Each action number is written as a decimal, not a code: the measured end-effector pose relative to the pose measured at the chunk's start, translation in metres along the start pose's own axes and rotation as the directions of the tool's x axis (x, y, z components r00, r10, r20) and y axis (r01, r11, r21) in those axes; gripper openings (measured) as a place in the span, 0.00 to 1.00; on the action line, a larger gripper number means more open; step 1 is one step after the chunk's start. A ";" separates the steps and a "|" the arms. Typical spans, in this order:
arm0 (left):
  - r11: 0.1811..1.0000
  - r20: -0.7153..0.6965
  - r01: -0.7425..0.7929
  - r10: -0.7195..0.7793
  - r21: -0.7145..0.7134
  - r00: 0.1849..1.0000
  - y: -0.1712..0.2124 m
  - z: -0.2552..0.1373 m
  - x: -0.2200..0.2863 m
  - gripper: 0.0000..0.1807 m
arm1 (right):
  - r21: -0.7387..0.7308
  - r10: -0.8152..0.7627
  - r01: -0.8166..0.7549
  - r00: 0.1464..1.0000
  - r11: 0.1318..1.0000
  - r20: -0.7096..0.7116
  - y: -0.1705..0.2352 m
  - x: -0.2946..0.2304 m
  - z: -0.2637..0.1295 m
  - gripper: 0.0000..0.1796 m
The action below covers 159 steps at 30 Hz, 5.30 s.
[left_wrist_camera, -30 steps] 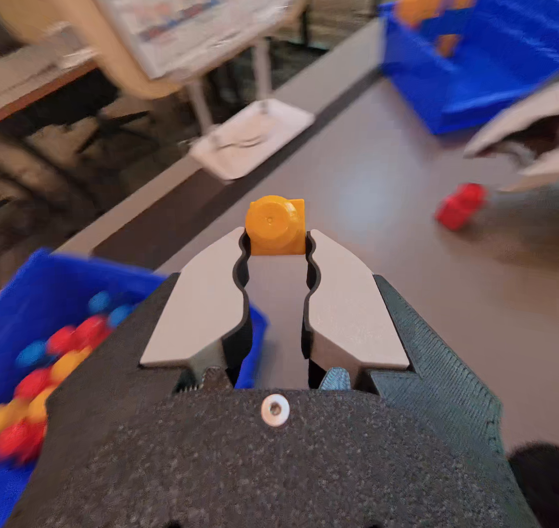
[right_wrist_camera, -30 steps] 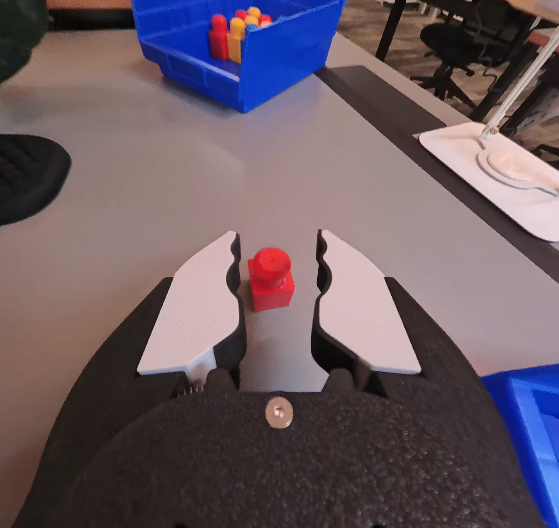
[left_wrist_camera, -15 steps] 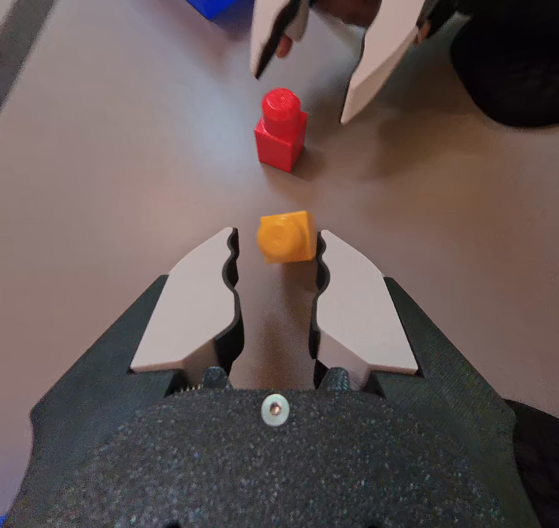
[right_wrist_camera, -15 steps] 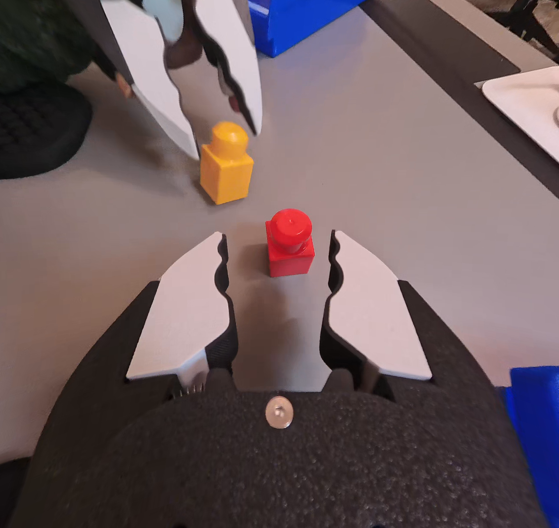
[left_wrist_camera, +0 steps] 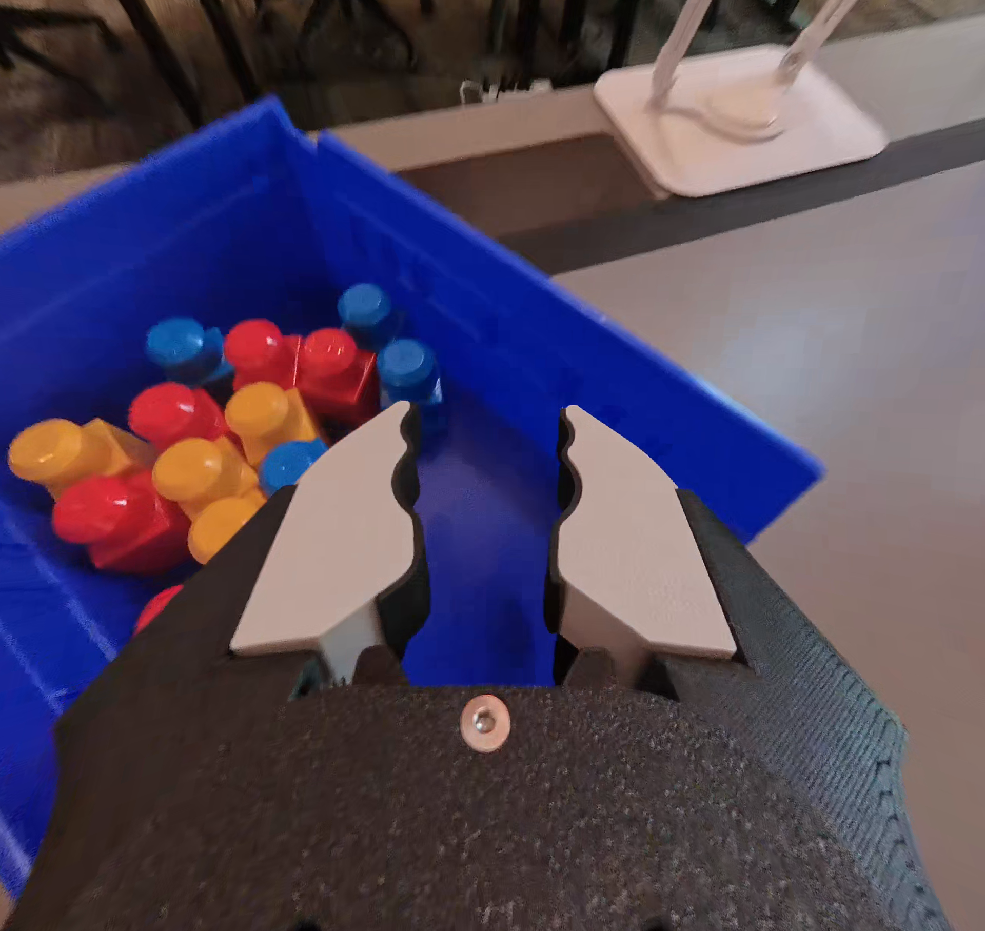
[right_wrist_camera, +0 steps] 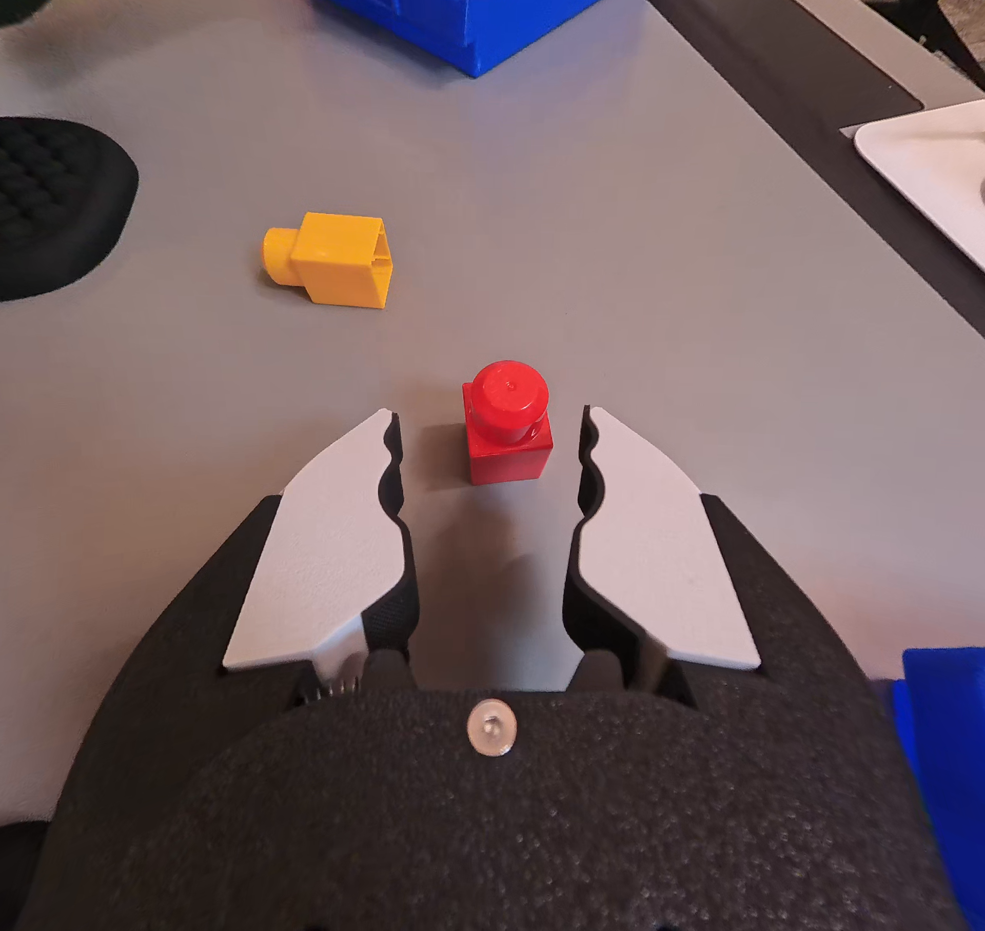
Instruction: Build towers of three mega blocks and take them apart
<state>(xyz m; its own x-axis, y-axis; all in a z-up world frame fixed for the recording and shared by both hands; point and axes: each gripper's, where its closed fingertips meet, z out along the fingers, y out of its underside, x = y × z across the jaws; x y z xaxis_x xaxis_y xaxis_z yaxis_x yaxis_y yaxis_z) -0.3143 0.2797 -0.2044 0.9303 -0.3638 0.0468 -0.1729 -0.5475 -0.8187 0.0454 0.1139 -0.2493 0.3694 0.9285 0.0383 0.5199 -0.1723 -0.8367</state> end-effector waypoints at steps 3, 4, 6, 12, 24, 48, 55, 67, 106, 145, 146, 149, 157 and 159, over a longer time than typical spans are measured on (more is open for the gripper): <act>0.997 0.052 -0.024 0.027 -0.071 0.998 0.020 0.022 -0.010 0.28 | 0.002 0.008 -0.008 1.000 1.000 -0.004 0.001 0.002 0.000 0.36; 0.995 0.072 -0.037 0.043 -0.090 0.996 0.023 0.028 -0.013 0.28 | 0.001 0.012 -0.012 1.000 1.000 -0.003 0.002 0.002 0.001 0.36; 0.990 0.120 -0.064 0.079 -0.129 0.990 0.026 0.038 -0.020 0.28 | -0.005 0.017 -0.017 1.000 1.000 0.002 0.004 0.002 0.002 0.36; 0.974 0.192 -0.045 0.089 -0.223 0.977 0.028 0.068 -0.036 0.27 | -0.007 0.011 -0.011 1.000 1.000 0.000 0.004 0.001 0.003 0.36; 0.914 -0.011 -0.273 0.289 0.301 0.957 -0.065 -0.053 0.101 0.20 | -0.023 0.021 -0.021 1.000 1.000 0.020 0.010 0.001 0.005 0.35; 0.850 -0.593 -0.485 0.501 0.203 0.630 0.048 -0.026 0.268 0.29 | -0.127 -0.064 0.058 0.997 0.990 -0.049 0.027 0.001 0.028 0.21; 0.825 -0.554 -0.562 0.496 0.060 0.669 0.075 -0.005 0.246 0.29 | -0.081 -0.083 0.079 0.996 0.994 -0.038 0.013 -0.009 0.025 0.21; 0.912 -0.656 -0.334 0.403 0.236 0.638 0.033 -0.030 0.296 0.20 | -0.023 -0.049 0.047 0.996 0.999 -0.079 0.001 -0.003 0.017 0.21; 0.715 -0.792 -0.584 0.580 0.384 0.189 0.097 -0.084 0.366 0.21 | -0.017 -0.177 0.184 0.963 0.983 0.201 -0.026 -0.099 0.030 0.20; 0.728 -0.712 -0.680 0.521 0.084 0.471 0.128 -0.005 0.264 0.15 | -0.044 -0.037 0.031 0.988 0.999 -0.147 -0.011 -0.011 0.018 0.21; 0.726 -0.707 -0.682 0.530 0.091 0.469 0.124 -0.009 0.265 0.15 | -0.047 -0.039 0.032 0.989 0.998 -0.145 -0.011 -0.011 0.018 0.21; 0.778 -0.696 -0.599 0.537 0.190 0.477 0.093 -0.030 0.276 0.10 | -0.054 -0.038 0.031 0.990 0.998 -0.134 -0.009 -0.012 0.018 0.21; 0.697 -0.604 -0.675 0.652 0.240 0.459 0.085 -0.035 0.285 0.05 | -0.090 -0.028 0.018 0.994 0.996 -0.109 -0.001 -0.015 0.025 0.21; 0.727 -0.620 -0.650 0.619 0.222 0.481 0.085 -0.032 0.282 0.10 | -0.091 -0.031 0.020 0.993 0.996 -0.113 -0.001 -0.014 0.024 0.20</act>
<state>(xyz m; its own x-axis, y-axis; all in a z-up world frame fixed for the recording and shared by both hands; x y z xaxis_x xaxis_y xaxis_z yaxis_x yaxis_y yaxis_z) -0.0771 0.1061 -0.2422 0.1400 -0.9816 -0.1296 -0.6584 0.0055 -0.7527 0.0208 0.1087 -0.2621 0.4376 0.8904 0.1253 0.5952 -0.1824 -0.7826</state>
